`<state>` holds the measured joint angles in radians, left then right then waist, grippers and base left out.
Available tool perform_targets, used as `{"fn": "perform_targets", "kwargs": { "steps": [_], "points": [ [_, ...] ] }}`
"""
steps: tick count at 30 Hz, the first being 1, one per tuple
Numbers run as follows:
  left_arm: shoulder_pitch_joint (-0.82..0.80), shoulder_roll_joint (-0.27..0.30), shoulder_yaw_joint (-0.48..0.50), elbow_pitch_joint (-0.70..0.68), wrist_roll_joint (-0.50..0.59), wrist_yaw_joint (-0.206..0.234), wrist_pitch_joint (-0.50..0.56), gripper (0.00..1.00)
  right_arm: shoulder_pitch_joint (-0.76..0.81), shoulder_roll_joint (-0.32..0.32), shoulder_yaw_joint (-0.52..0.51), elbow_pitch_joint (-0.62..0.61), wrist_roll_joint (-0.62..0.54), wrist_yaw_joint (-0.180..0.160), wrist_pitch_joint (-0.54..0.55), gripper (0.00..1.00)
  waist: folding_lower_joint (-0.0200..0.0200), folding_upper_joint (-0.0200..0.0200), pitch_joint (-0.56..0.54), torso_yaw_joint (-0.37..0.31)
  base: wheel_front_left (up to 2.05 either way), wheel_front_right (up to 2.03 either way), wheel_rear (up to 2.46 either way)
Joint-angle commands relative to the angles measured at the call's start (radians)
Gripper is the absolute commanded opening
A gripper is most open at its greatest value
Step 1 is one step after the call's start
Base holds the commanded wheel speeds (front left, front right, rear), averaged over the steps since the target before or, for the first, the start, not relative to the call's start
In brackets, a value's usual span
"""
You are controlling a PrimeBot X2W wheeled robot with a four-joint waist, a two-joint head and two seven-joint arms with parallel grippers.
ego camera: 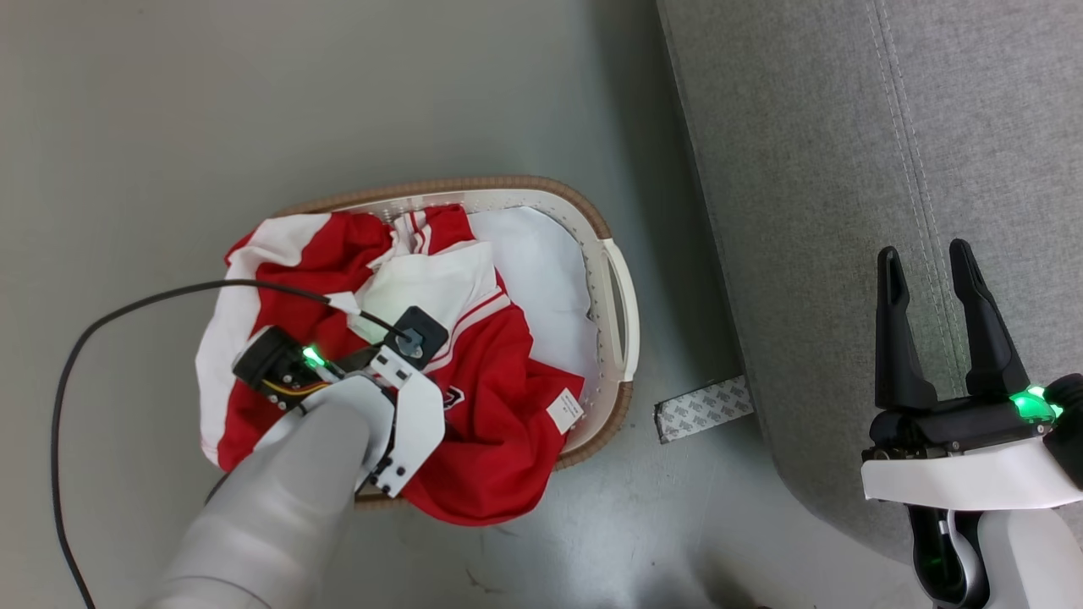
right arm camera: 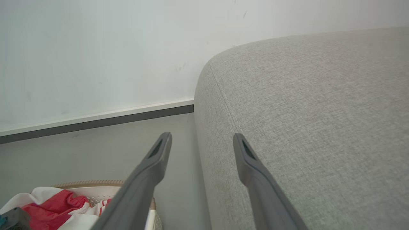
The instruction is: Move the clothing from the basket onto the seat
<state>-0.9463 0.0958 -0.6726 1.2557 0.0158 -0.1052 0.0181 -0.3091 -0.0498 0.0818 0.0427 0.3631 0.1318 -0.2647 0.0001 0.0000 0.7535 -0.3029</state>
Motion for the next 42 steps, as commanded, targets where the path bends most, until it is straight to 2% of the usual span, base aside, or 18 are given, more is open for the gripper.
{"fn": "perform_targets", "kwargs": {
  "steps": [1,2,3,9,16,24,30,37,42],
  "points": [
    [-0.008,0.003,-0.004,0.007,-0.008,-0.006,0.004,1.0,-0.013,-0.002,-0.001,-0.005,-0.002,-0.002,0.0,1.0,-0.0001,0.0,0.005,-0.001,0.0,0.0,0.0],
    [-0.008,0.001,-0.006,0.009,-0.009,-0.006,0.004,1.0,-0.012,-0.002,-0.001,-0.004,-0.002,-0.002,0.0,1.0,-0.0001,0.0,0.007,-0.001,0.0,0.0,0.0],
    [-0.002,-0.003,-0.01,0.013,-0.014,-0.011,0.012,0.0,-0.012,-0.002,-0.002,-0.003,-0.003,-0.002,0.0,1.0,-0.0001,0.0,0.006,0.0,0.0,0.0,0.0],
    [0.038,-0.021,-0.014,0.014,-0.063,-0.023,-0.032,0.0,0.0,-0.002,-0.009,0.017,-0.009,-0.002,0.0,1.0,-0.0001,0.0,-0.044,0.021,0.0,0.0,0.0],
    [0.103,-0.043,0.004,-0.03,-0.172,-0.025,-0.125,0.0,0.04,-0.002,-0.031,0.047,-0.026,-0.002,0.0,1.0,-0.0001,0.0,-0.186,0.081,0.0,0.0,0.0],
    [0.226,-0.043,-0.103,-0.248,-0.405,-0.025,-0.126,0.0,0.143,-0.002,-0.064,0.093,-0.053,-0.002,0.0,1.0,-0.0001,0.0,-0.421,0.167,0.0,0.0,0.0],
    [0.261,-0.044,-0.15,-0.34,-0.509,-0.025,-0.115,0.0,0.222,-0.002,-0.069,0.114,-0.069,-0.002,0.0,1.0,-0.0001,0.0,-0.566,0.209,0.0,0.0,0.0],
    [0.277,-0.041,-0.144,-0.441,-0.568,-0.024,-0.117,0.0,0.297,-0.002,-0.079,0.131,-0.077,-0.002,0.0,1.0,-0.0001,0.0,-0.685,0.238,0.0,0.0,0.0],
    [0.279,-0.016,-0.119,-0.539,-0.569,0.021,-0.127,0.0,0.345,-0.002,-0.073,0.132,-0.067,-0.002,0.0,1.0,-0.0001,0.0,-0.749,0.244,0.0,0.0,0.0]
  ]
}}
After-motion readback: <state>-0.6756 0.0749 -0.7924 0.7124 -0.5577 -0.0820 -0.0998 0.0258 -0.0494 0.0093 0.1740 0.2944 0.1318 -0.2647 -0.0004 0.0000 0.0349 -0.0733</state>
